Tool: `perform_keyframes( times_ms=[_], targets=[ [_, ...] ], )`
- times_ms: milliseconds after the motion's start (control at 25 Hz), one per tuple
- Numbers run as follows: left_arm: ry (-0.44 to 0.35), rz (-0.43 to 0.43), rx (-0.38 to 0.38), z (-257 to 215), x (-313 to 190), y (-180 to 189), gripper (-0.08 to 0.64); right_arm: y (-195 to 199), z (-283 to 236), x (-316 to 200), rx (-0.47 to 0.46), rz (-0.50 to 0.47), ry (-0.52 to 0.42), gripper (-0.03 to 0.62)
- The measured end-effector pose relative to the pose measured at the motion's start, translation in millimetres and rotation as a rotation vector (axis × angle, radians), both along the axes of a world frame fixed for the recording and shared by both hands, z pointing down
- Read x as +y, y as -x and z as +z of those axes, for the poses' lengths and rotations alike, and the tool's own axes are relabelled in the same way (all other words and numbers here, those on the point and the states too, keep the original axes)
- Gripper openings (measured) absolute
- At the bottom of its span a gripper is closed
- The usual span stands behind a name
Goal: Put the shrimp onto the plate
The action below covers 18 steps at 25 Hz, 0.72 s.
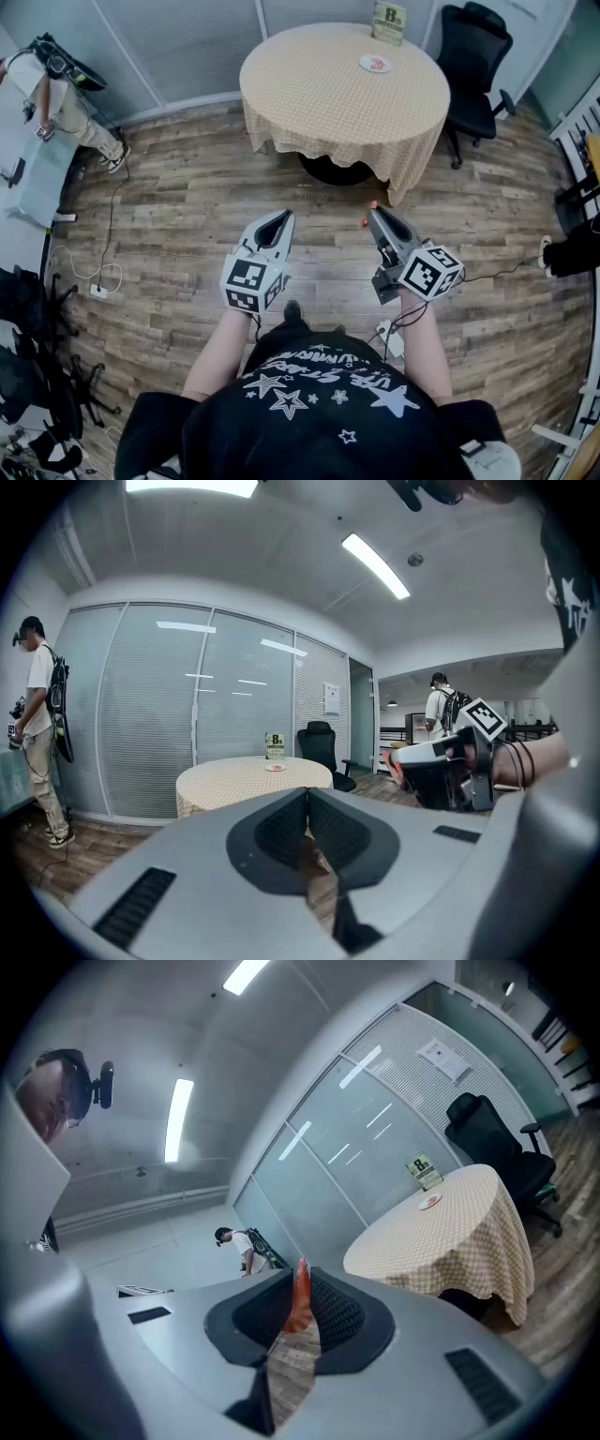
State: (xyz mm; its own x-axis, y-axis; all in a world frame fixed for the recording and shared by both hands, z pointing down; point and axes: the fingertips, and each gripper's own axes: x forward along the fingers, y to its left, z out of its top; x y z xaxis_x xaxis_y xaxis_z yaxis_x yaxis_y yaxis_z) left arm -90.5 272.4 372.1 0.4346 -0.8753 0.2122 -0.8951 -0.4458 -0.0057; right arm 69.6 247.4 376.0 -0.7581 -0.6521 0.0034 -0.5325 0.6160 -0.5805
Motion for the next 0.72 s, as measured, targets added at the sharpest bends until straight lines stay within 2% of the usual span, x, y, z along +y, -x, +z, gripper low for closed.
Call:
perform_keyframes(
  times_ms=[200, 720],
  targets=[
    [-0.001, -0.002, 0.001, -2, -7, 0, 0.011, -1, 0, -5, 0.037, 0.01, -0.009, 0.07],
    [0.003, 0.024, 0.012, 3, -20, -3, 0.011, 3, 2, -15, 0.066, 0.018, -0.003, 0.069]
  ],
)
